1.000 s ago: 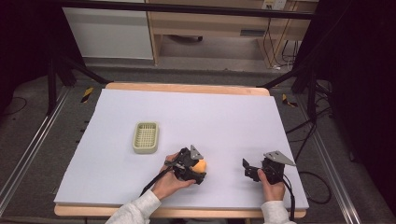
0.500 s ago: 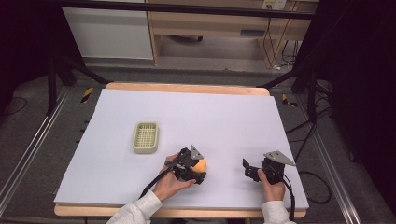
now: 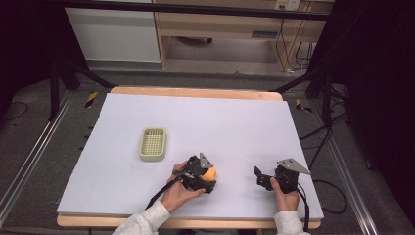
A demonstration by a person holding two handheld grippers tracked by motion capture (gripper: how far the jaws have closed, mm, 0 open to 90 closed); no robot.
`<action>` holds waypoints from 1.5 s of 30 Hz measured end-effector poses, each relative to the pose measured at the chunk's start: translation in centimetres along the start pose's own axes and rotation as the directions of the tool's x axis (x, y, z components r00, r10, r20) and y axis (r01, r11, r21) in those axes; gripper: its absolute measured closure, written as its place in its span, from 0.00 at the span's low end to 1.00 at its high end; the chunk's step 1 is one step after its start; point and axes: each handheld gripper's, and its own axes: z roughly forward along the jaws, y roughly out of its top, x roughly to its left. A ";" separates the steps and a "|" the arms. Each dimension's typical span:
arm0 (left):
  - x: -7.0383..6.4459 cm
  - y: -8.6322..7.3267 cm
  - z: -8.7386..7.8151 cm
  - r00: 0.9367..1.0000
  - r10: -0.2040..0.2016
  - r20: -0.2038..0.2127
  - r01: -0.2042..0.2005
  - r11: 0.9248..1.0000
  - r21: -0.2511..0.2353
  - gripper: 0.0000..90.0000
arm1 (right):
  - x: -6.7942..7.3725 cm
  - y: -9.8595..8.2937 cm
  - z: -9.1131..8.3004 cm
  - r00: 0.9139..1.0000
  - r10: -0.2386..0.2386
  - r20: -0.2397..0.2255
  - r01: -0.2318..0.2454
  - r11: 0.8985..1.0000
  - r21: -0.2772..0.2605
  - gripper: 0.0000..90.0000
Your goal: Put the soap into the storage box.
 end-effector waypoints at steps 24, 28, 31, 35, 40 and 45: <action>1.1 -0.6 -1.4 0.999 -0.028 -0.022 0.027 1.000 -0.013 0.29 | 0.0 0.0 0.0 1.000 0.003 -0.001 -0.003 1.000 0.000 0.03; 1.5 -0.7 -1.9 0.999 -0.034 -0.023 0.034 0.999 -0.021 0.29 | 0.0 0.0 0.0 1.000 0.001 0.000 -0.001 1.000 0.000 0.03; 1.7 -0.7 -2.1 0.999 -0.037 -0.024 0.036 0.999 -0.019 0.29 | 0.0 0.0 -0.1 1.000 0.003 -0.002 -0.003 1.000 0.001 0.03; 2.0 -0.9 -2.6 0.999 -0.046 -0.025 0.046 0.999 -0.028 0.29 | 0.0 0.0 -0.1 1.000 0.001 -0.002 -0.001 1.000 0.000 0.03; 2.5 -0.8 -3.3 0.998 -0.061 -0.022 0.060 0.998 -0.032 0.29 | 0.0 0.0 -0.1 1.000 -0.003 -0.003 0.003 1.000 -0.001 0.03; 2.9 -0.8 -3.9 0.997 -0.072 -0.021 0.071 0.997 -0.034 0.29 | 0.0 0.0 -0.1 1.000 -0.004 -0.001 0.004 1.000 -0.002 0.03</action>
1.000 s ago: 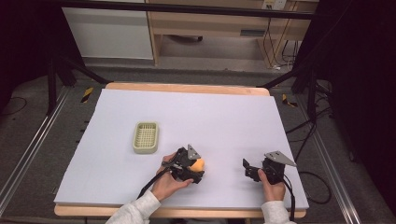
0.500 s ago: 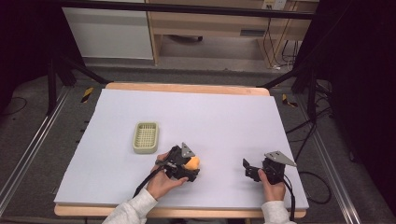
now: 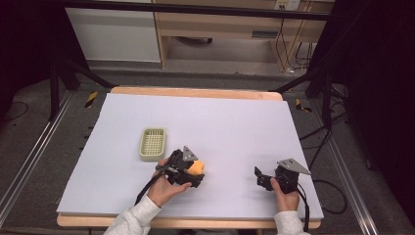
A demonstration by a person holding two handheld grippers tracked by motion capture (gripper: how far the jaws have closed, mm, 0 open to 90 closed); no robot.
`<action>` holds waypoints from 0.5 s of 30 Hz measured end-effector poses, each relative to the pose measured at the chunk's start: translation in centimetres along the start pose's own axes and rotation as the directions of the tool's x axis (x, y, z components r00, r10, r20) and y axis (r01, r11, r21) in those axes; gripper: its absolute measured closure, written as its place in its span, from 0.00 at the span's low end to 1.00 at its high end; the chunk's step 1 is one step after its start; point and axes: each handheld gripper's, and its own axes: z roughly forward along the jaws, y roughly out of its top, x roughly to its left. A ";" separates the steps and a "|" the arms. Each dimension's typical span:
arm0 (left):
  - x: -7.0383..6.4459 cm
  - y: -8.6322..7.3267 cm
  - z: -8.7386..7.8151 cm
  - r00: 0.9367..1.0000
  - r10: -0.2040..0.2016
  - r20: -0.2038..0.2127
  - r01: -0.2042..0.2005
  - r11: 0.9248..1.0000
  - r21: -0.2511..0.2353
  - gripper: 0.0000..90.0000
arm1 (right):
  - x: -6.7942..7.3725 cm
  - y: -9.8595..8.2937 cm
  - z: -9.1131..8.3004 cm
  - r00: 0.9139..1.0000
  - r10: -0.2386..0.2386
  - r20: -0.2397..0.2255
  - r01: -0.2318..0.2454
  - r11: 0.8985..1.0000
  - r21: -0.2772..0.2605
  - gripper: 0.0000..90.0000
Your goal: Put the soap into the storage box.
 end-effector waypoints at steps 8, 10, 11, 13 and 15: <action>0.6 0.2 -0.8 1.000 -0.007 -0.007 0.007 1.000 -0.011 0.29 | 0.0 0.0 -0.1 1.000 0.001 -0.002 -0.001 1.000 0.000 0.03; 0.7 0.2 -0.9 1.000 -0.009 -0.009 0.009 1.000 -0.012 0.29 | 0.0 0.0 -0.1 1.000 0.001 -0.002 -0.001 1.000 -0.001 0.03; 0.9 0.2 -1.1 1.000 -0.011 -0.009 0.011 1.000 -0.016 0.29 | -0.1 0.0 -0.1 1.000 0.001 0.001 -0.001 1.000 -0.001 0.03; 1.2 0.3 -1.6 1.000 -0.016 -0.012 0.015 1.000 -0.020 0.29 | -0.1 0.0 -0.1 1.000 0.002 0.000 -0.002 1.000 -0.002 0.03; 1.3 0.3 -1.7 1.000 -0.016 -0.017 0.015 1.000 -0.022 0.29 | -0.1 0.0 -0.1 1.000 0.003 -0.001 -0.003 1.000 -0.002 0.03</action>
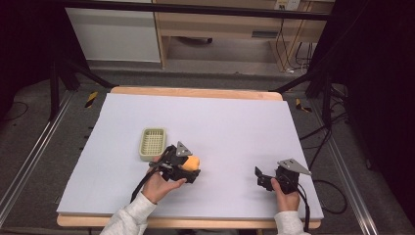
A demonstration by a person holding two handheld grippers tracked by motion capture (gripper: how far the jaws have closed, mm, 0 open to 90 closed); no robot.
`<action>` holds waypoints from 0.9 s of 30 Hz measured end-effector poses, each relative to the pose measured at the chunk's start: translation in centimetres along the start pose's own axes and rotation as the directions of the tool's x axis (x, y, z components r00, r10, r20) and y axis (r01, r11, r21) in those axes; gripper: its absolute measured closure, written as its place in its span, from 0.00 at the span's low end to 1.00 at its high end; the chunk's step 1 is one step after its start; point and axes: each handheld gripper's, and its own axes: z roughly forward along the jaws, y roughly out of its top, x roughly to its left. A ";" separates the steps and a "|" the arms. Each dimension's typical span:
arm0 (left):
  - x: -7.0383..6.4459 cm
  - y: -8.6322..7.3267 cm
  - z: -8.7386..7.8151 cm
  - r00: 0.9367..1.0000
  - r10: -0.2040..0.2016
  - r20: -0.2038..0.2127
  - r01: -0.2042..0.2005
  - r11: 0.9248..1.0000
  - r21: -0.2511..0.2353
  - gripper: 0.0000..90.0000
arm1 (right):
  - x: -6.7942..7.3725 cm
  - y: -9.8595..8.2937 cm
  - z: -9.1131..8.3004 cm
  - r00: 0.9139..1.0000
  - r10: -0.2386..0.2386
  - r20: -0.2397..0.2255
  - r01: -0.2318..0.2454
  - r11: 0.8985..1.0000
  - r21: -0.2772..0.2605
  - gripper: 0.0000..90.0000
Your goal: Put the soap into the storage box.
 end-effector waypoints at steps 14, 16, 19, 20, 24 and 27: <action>1.8 0.4 -1.7 0.999 -0.027 -0.020 0.026 0.999 -0.019 0.29 | 0.0 0.0 0.0 1.000 -0.002 0.002 0.002 1.000 -0.001 0.03; 2.0 0.4 -1.8 0.999 -0.032 -0.023 0.032 0.999 -0.023 0.29 | 0.0 0.0 0.0 1.000 -0.002 0.002 0.002 1.000 0.000 0.03; 2.4 0.4 -2.2 0.999 -0.040 -0.029 0.040 0.999 -0.027 0.29 | 0.0 0.0 0.0 1.000 -0.005 0.004 0.005 1.000 -0.001 0.03; 2.6 0.4 -2.3 0.999 -0.043 -0.032 0.042 0.999 -0.027 0.29 | 0.0 0.0 0.0 1.000 -0.002 0.002 0.002 1.000 0.000 0.03; 3.2 0.4 -2.7 0.998 -0.059 -0.038 0.057 0.998 -0.038 0.29 | 0.0 0.0 0.0 1.000 -0.003 0.002 0.003 1.000 0.000 0.03; 3.6 0.5 -3.0 0.996 -0.075 -0.047 0.073 0.996 -0.050 0.29 | 0.0 0.0 0.0 1.000 -0.003 0.003 0.003 1.000 -0.001 0.03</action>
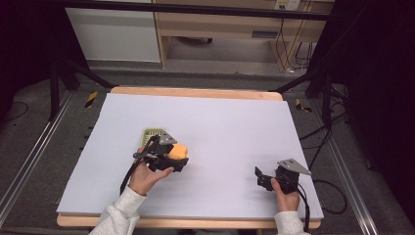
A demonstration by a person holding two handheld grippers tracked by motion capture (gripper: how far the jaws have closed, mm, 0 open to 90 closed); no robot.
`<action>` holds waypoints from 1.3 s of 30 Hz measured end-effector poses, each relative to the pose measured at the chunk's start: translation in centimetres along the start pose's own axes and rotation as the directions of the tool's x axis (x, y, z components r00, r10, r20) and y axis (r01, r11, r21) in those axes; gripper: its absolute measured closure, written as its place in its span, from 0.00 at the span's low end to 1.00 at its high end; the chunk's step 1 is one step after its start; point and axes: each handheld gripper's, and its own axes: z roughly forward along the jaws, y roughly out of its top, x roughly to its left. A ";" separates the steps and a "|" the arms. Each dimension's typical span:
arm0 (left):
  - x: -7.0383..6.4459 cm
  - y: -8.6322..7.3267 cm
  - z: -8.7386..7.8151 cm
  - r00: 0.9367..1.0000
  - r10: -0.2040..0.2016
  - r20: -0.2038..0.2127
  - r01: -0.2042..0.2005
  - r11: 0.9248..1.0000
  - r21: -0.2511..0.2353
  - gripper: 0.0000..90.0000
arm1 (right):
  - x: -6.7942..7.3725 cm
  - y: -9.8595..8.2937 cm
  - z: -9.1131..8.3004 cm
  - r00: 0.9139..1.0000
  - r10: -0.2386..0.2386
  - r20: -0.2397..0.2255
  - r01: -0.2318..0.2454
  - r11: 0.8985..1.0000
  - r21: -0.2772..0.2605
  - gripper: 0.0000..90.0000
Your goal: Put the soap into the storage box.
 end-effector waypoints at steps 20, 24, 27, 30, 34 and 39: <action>3.0 0.0 -1.3 0.996 -0.070 -0.057 0.069 0.997 -0.023 0.29 | 0.0 0.0 0.0 1.000 0.001 -0.002 -0.001 1.000 0.003 0.03; 3.5 -0.1 -1.4 0.995 -0.078 -0.067 0.076 0.997 -0.024 0.29 | 0.0 0.0 0.0 1.000 0.000 -0.001 0.000 1.000 0.004 0.03; 3.8 -0.1 -1.5 0.994 -0.081 -0.075 0.080 0.997 -0.022 0.29 | 0.0 0.0 0.0 1.000 0.001 -0.002 -0.001 1.000 0.004 0.03; 4.1 -0.1 -1.5 0.993 -0.082 -0.083 0.081 0.997 -0.018 0.29 | 0.0 0.0 0.0 1.000 0.000 -0.002 0.000 1.000 0.004 0.03; 4.6 -0.1 -1.4 0.991 -0.098 -0.089 0.096 0.995 -0.022 0.29 | 0.0 0.0 0.0 1.000 0.001 -0.002 -0.001 1.000 0.003 0.03; 5.2 -0.2 -1.4 0.989 -0.111 -0.098 0.110 0.994 -0.019 0.29 | 0.0 0.0 0.0 1.000 0.000 -0.002 0.000 1.000 0.004 0.03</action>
